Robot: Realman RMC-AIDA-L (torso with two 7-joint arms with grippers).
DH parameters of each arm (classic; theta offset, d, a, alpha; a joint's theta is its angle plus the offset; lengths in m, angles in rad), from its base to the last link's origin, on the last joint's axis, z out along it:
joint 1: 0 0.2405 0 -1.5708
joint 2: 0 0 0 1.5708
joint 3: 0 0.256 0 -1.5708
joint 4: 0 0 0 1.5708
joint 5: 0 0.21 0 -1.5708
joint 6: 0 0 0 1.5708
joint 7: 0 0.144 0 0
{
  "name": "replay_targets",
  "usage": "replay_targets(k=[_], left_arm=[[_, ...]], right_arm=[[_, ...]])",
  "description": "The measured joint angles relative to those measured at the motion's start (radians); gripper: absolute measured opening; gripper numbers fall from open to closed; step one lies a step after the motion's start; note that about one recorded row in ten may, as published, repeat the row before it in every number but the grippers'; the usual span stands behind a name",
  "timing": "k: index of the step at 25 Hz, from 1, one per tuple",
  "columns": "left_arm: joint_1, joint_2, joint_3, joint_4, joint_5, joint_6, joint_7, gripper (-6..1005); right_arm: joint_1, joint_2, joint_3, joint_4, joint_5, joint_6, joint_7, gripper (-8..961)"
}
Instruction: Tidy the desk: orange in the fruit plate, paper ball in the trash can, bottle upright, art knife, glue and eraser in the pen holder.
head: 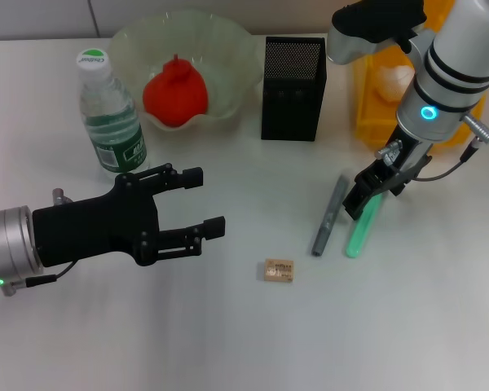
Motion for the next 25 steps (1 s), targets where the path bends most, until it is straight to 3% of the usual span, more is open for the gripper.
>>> replay_targets(k=[25], left_arm=[[-0.001,0.003,0.0,0.0,-0.005,0.006,0.002,811]], right_arm=[[-0.006,0.002,-0.02,0.009,0.012,0.014,0.0,669]])
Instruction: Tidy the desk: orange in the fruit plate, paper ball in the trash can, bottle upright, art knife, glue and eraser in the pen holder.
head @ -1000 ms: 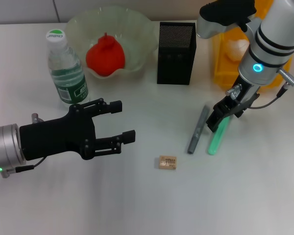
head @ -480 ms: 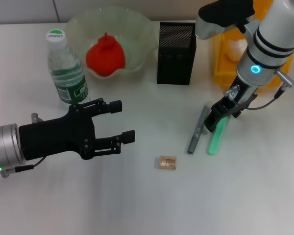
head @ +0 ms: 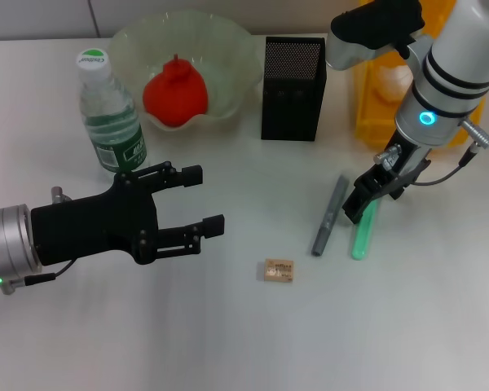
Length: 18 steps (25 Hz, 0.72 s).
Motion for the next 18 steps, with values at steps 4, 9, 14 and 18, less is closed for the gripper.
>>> replay_targets(k=[4,9,14,18], left_arm=[[0.0,0.0,0.0,0.0,-0.001,0.0,0.0,810],[0.0,0.0,-0.002,0.0,-0.001,-0.002,0.0,810],[0.0,0.0,-0.002,0.0,-0.001,-0.003,0.0,811],[0.0,0.0,-0.002,0.0,-0.001,-0.003,0.0,811]], right_arm=[[0.0,0.0,0.0,0.0,0.0,-0.001,0.0,661],[0.0,-0.001,-0.001,0.0,0.0,-0.002,0.0,652],[0.0,-0.002,-0.001,0.0,0.0,-0.003,0.0,493],[0.0,-0.002,-0.001,0.0,-0.001,-0.008,0.0,442]])
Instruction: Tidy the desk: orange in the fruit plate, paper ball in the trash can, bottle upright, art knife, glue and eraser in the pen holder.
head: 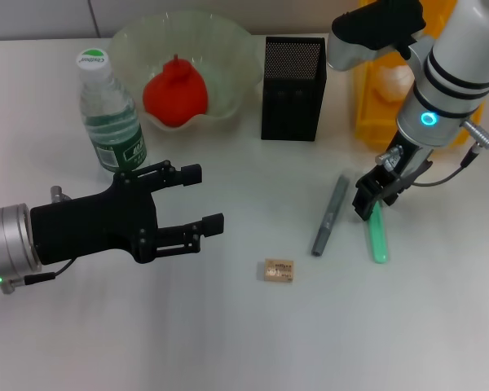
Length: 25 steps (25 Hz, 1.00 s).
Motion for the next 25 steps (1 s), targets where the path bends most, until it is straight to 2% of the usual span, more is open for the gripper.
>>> replay_targets(k=[13,16,25], left_arm=[[-0.001,-0.001,0.0,0.0,0.0,0.001,-0.002,810],[-0.001,-0.001,0.0,0.0,-0.001,0.0,-0.003,811],[-0.004,-0.002,0.0,0.0,-0.001,0.001,-0.005,811]], right_arm=[[-0.006,-0.001,0.0,-0.002,-0.002,-0.01,0.0,361],[-0.007,-0.001,0.0,-0.001,-0.002,-0.01,0.0,233],[-0.009,-0.003,0.0,-0.002,-0.003,-0.011,-0.007,227]])
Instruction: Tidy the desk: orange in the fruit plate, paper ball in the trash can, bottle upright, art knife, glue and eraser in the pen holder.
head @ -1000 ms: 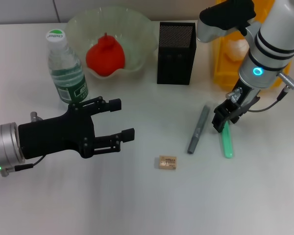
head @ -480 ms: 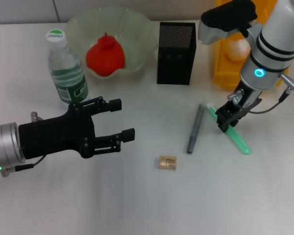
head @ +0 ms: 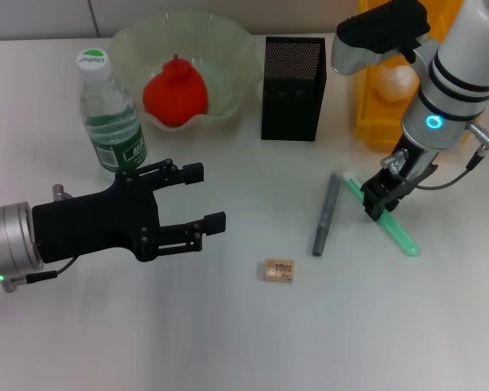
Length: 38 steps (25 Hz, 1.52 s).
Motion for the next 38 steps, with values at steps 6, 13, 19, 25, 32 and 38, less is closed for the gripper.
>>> replay_targets(k=[6,13,19,25,32,38], left_arm=[[0.0,0.0,0.0,0.001,0.0,0.001,0.0,810],[-0.001,0.0,0.0,0.01,0.0,0.003,-0.004,811],[0.001,0.0,0.0,0.011,0.0,0.004,-0.004,811],[0.0,0.0,0.0,0.011,0.0,0.004,-0.005,810],[0.0,-0.001,0.0,0.007,0.0,0.008,-0.005,811],[0.002,-0.002,0.0,0.004,0.0,0.013,-0.001,811]], right_arm=[[-0.002,0.0,-0.014,0.0,0.001,0.0,-0.003,218],[-0.015,0.002,-0.026,-0.024,0.011,-0.017,-0.016,187],[-0.101,0.002,-0.041,-0.224,0.077,-0.092,-0.029,162],[-0.263,-0.003,-0.09,-0.551,0.207,-0.172,-0.069,163],[-0.469,-0.005,-0.07,-0.826,0.489,-0.156,-0.281,163],[-0.59,-0.005,0.038,-0.784,0.852,-0.008,-0.597,164]])
